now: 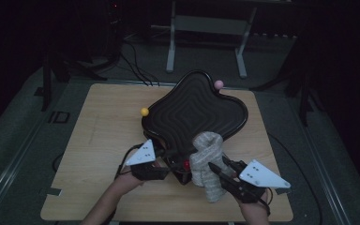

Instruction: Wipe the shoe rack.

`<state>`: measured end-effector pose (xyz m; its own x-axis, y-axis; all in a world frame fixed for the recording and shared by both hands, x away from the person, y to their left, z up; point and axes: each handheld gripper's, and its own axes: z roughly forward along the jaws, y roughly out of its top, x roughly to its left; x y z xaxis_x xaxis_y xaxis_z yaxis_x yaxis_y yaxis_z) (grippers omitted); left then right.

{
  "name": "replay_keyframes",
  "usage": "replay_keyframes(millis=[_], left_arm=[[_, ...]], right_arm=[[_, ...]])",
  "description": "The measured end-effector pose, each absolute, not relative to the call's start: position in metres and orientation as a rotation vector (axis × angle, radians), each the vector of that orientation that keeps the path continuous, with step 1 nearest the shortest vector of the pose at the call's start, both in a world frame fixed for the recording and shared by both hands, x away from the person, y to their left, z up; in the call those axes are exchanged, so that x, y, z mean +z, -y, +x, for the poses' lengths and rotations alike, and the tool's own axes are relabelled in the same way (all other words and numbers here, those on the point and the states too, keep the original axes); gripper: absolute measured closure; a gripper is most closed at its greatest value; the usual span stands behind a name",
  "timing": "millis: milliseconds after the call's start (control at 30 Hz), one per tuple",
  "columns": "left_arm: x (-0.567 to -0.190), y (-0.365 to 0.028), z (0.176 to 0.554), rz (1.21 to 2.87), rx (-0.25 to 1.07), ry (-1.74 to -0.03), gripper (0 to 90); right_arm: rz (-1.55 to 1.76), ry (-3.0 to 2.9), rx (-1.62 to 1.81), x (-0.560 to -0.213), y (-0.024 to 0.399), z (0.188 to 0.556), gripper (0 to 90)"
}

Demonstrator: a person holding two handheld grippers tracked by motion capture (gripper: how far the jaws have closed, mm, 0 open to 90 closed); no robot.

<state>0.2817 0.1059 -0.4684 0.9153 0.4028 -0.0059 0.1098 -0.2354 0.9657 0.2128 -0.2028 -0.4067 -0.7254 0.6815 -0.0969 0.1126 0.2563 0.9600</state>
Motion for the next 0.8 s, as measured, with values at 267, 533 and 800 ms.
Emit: replay_keyframes(millis=[267,533,800], left_arm=[[-0.457,-0.168,0.306,1.756,0.43,-0.544,48.8],[-0.451,-0.194,0.339,1.725,0.537,-0.637,44.7],[-0.453,-0.195,0.377,1.719,0.608,-0.709,41.9]], right_arm=[[0.75,-2.087,1.424,-0.427,0.17,0.229,65.4],[0.791,-2.147,1.423,-0.449,0.157,0.234,53.7],[0.783,-2.184,1.39,-0.453,0.153,0.233,50.1]])
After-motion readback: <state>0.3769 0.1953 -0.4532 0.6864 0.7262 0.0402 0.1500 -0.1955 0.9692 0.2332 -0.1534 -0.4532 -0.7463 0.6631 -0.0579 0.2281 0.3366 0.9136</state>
